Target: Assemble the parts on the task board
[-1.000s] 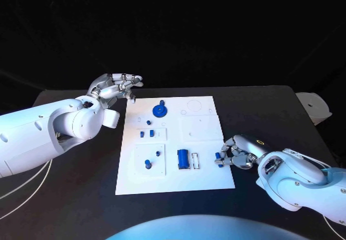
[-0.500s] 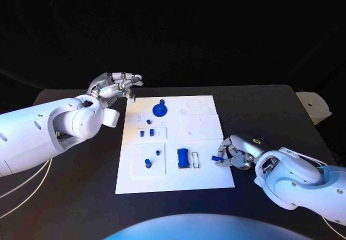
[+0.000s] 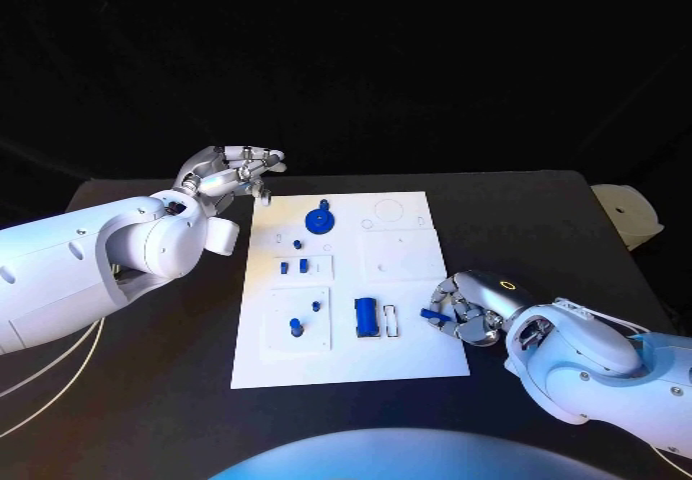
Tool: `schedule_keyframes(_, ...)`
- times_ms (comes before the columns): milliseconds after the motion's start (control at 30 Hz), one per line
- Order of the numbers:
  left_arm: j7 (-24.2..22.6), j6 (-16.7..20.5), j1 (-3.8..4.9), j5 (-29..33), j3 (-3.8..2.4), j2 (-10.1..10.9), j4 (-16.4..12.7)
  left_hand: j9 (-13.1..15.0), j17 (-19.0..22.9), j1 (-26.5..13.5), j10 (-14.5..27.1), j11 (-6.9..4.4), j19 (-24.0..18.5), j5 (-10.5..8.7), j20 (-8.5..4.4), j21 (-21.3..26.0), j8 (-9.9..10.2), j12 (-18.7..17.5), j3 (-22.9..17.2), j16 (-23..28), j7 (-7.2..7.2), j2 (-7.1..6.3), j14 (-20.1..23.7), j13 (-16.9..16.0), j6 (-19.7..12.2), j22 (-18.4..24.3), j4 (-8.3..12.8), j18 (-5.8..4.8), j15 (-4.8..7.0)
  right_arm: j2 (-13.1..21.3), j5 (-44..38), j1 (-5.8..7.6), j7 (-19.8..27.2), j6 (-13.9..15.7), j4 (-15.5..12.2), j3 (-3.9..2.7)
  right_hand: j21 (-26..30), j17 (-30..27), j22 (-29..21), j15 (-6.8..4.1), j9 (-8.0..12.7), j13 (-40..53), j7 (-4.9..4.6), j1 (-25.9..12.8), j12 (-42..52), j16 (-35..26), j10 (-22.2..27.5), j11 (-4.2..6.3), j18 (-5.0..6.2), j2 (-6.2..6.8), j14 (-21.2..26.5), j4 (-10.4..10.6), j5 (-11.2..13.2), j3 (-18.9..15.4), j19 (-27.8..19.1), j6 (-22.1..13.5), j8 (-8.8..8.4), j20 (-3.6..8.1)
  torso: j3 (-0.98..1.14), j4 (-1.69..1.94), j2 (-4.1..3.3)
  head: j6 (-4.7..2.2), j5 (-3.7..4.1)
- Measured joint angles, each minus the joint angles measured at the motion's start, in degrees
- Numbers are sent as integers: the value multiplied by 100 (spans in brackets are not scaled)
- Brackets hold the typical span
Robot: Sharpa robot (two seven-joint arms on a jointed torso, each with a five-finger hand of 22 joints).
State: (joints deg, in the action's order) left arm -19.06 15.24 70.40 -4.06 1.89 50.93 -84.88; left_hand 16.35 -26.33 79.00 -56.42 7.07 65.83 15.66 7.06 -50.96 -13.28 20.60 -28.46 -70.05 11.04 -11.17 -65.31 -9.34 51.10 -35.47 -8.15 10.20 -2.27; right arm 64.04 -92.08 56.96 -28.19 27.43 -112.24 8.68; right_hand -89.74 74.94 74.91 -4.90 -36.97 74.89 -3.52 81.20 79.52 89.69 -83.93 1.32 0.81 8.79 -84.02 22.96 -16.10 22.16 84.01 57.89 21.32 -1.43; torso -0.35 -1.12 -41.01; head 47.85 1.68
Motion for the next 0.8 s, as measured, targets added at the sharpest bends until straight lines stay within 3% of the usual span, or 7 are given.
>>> schedule_keyframes(267, 0, 0, 0, 0, 0, -10, 4, 0, 0, 0, 0, 0, 0, 0, 0, 0, 0, 0, 0, 0, 0, 0, 0, 0, 0, 0, 0, 0, 0, -36, 177, 90, -95, 108, -186, 3, 0, -1, 0, 0, 0, 6, -2, -416, 0, 0, 0, 0, 0, 56, 0, -151, -7, 294, 0, 1, 0, -1, -2, 4, -1, -14, -4)
schedule_keyframes(333, 0, 0, 0, 0, 0, -13, 4, 0, 0, 0, 0, 0, 0, 0, 0, 0, 0, 0, 0, 0, 0, 0, 0, 1, 0, 0, 0, 0, 0, -82, 244, 118, -103, 147, -225, -1, 0, -1, -1, 0, 0, 6, -3, -491, 0, 0, 0, 0, 0, 74, -1, -406, 68, 551, 0, 1, 0, -1, -2, 7, -2, -18, -4)
schedule_keyframes(400, 0, 0, 0, 0, 0, -14, 4, -1, 0, 0, 0, 0, 0, 0, 0, 0, 0, 0, 0, 0, 0, 0, 0, 1, 0, 0, 0, 0, 0, -130, 312, 129, -108, 175, -239, -1, 0, -1, -1, 0, 0, 6, -3, -536, 0, 0, 0, 0, 0, 119, -1, -409, 72, 554, 0, 1, 0, -1, -2, 7, -3, -19, -4)
schedule_keyframes(533, 0, 0, 0, 0, 0, -15, 3, -1, 0, 0, 0, 0, 0, 0, 0, 0, 0, 0, 0, 0, 0, 0, 0, 1, 0, 0, 0, 0, 0, -262, 478, 141, -117, 222, -222, -1, 0, -1, -1, -1, -1, 6, -3, -711, 0, 0, 0, 0, 0, 157, -1, -634, 147, 779, 0, 2, 1, -1, -2, 2, -6, -20, -4)
schedule_keyframes(633, 0, 0, 0, 0, 0, -19, 1, -1, 0, 0, 0, 0, 0, 0, 0, 0, 0, 0, 0, 0, 0, 0, 0, 1, 0, 0, 0, 0, 0, -342, 585, 145, -121, 244, -185, -1, 0, -1, -1, -1, -2, 6, -4, -835, 0, 0, 0, 0, 1, 177, -1, -684, 149, 829, 0, 2, 2, -1, -2, 2, -7, -20, 4)
schedule_keyframes(667, 0, 0, 0, 0, 1, -20, 0, -1, 0, 0, 0, 0, 0, 0, 0, 0, 0, 0, 0, 0, 0, 0, 0, 1, 0, -1, 0, 0, 0, -377, 636, 146, -124, 254, -163, -1, 0, -1, -1, -1, -2, 5, -4, -880, 24, 0, 0, 0, 1, 190, -1, -872, 146, 1017, 0, 3, 3, -1, -3, 3, -7, -20, 7)
schedule_keyframes(800, 1, 0, 0, 0, 1, -22, -2, -1, 0, 0, 0, 0, 0, 0, 0, 0, 0, 0, 0, 0, 0, 0, 0, 1, 0, 0, 0, 0, 0, -508, 805, 149, -139, 271, -77, -1, 0, -1, 0, -1, -3, 5, -11, -997, 24, 0, 0, 0, 0, 200, -1, -901, 87, 1009, 0, 10, 6, -2, -3, 7, -7, -20, 9)
